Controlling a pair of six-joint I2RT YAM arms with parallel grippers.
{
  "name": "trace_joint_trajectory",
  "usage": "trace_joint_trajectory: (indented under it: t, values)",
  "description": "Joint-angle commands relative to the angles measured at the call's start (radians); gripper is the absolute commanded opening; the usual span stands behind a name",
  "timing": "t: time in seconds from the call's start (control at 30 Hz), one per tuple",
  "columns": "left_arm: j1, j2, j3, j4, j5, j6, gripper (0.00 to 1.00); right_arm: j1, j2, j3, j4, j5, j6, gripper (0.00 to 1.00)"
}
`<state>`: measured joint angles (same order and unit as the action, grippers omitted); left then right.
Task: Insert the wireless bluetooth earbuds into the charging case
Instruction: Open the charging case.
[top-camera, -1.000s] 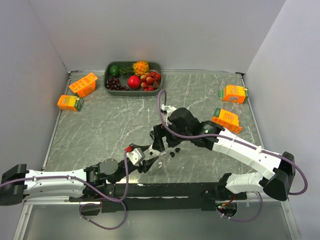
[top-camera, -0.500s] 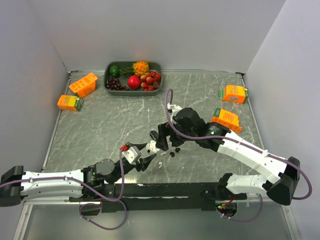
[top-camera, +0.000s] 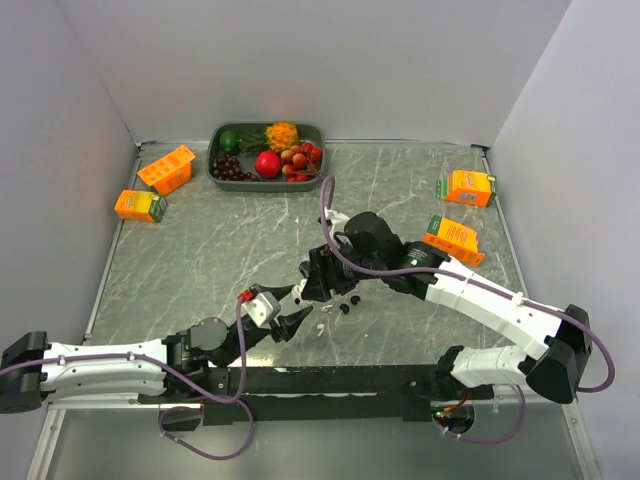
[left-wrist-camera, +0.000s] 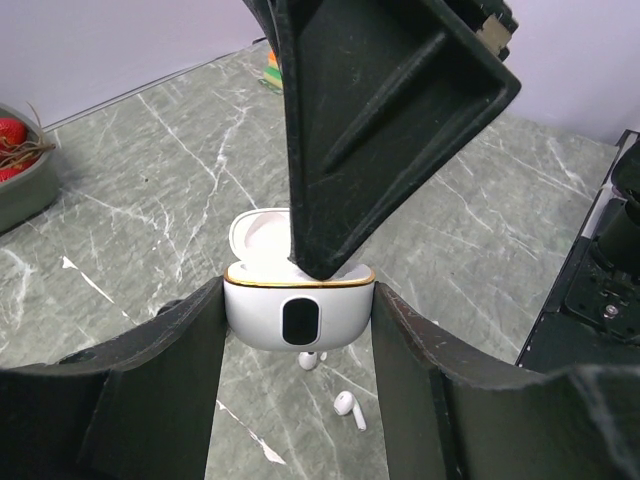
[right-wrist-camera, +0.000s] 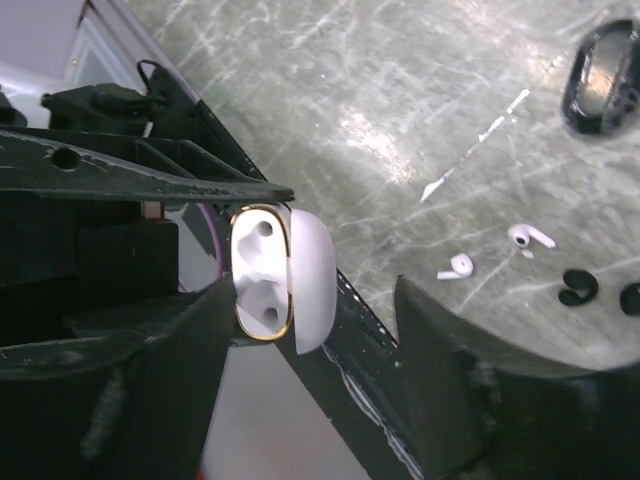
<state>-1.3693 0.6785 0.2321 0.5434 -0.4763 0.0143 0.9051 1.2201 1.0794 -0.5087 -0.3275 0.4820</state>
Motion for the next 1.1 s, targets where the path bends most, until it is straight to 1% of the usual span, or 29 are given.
trace_joint_trajectory:
  t: [0.0,0.07,0.13,0.17,0.23,0.27,0.33,0.37,0.4,0.43,0.5,0.57,0.6,0.63,0.7,0.73,0.77,0.8,0.83,0.87,0.93,1.0,1.03,1.07]
  values:
    - [-0.010,-0.008,0.006,0.070,0.007,-0.008,0.01,-0.006,-0.001,0.011,0.073,-0.053,0.021,0.60]
    - [-0.010,-0.010,0.004,0.069,0.005,-0.008,0.01,-0.017,-0.007,-0.007,0.100,-0.076,0.035,0.53]
    - [-0.010,-0.013,0.001,0.066,0.004,-0.008,0.01,-0.024,-0.010,-0.018,0.117,-0.088,0.043,0.48]
    - [-0.011,-0.017,0.000,0.066,0.002,-0.042,0.01,-0.028,-0.010,-0.022,0.122,-0.093,0.047,0.43]
    - [-0.013,-0.025,-0.004,0.064,0.001,-0.045,0.01,-0.034,-0.011,-0.029,0.128,-0.104,0.049,0.39]
    - [-0.013,-0.026,-0.005,0.066,-0.001,-0.047,0.01,-0.034,-0.013,-0.035,0.130,-0.107,0.052,0.31]
    - [-0.013,-0.034,-0.007,0.067,-0.002,-0.045,0.01,-0.037,-0.016,-0.039,0.134,-0.114,0.052,0.24]
    - [-0.011,-0.036,-0.005,0.067,-0.007,-0.045,0.01,-0.038,-0.014,-0.042,0.134,-0.114,0.053,0.12]
    - [-0.013,-0.036,-0.005,0.067,-0.008,-0.045,0.01,-0.040,-0.017,-0.042,0.133,-0.114,0.053,0.05]
    - [-0.013,-0.036,-0.005,0.066,-0.010,-0.045,0.01,-0.038,-0.019,-0.044,0.128,-0.110,0.052,0.00]
    - [-0.013,-0.034,0.003,0.055,-0.016,-0.048,0.01,-0.038,-0.025,-0.042,0.124,-0.108,0.035,0.00]
    - [-0.013,-0.028,0.025,0.027,-0.018,-0.062,0.17,-0.038,-0.050,-0.026,0.098,-0.081,-0.008,0.00]
    - [-0.013,-0.020,0.036,-0.018,-0.018,-0.068,0.25,-0.038,-0.060,-0.019,0.085,-0.071,-0.026,0.00]
    - [-0.011,-0.017,0.050,-0.051,-0.018,-0.082,0.35,-0.038,-0.088,-0.010,0.061,-0.062,-0.043,0.00]
    - [-0.013,-0.013,0.079,-0.126,-0.039,-0.097,0.43,-0.038,-0.111,0.020,0.032,-0.036,-0.098,0.00]
    - [-0.011,-0.017,0.087,-0.144,-0.044,-0.117,0.52,-0.038,-0.125,0.034,0.016,-0.035,-0.117,0.00]
    - [-0.013,-0.025,0.093,-0.157,-0.044,-0.123,0.55,-0.038,-0.128,0.060,-0.017,-0.025,-0.150,0.00]
    - [-0.011,-0.052,0.093,-0.167,-0.039,-0.126,0.64,-0.040,-0.133,0.073,-0.031,-0.024,-0.166,0.00]
    - [-0.013,-0.069,0.092,-0.181,-0.053,-0.145,0.83,-0.040,-0.139,0.083,-0.046,-0.024,-0.180,0.00]
    - [-0.011,-0.086,0.092,-0.192,-0.056,-0.152,0.92,-0.038,-0.145,0.100,-0.063,-0.024,-0.203,0.00]
    - [-0.013,-0.137,0.096,-0.235,-0.073,-0.180,0.96,-0.037,-0.160,0.114,-0.077,-0.008,-0.226,0.00]
    - [-0.013,-0.175,0.127,-0.290,-0.097,-0.226,0.96,-0.037,-0.172,0.131,-0.091,0.020,-0.267,0.00]
    - [-0.013,-0.180,0.144,-0.330,-0.114,-0.296,0.96,-0.035,-0.189,0.129,-0.087,0.031,-0.281,0.00]
    - [-0.013,-0.180,0.185,-0.408,-0.154,-0.331,0.96,-0.034,-0.201,0.119,-0.077,0.041,-0.311,0.00]
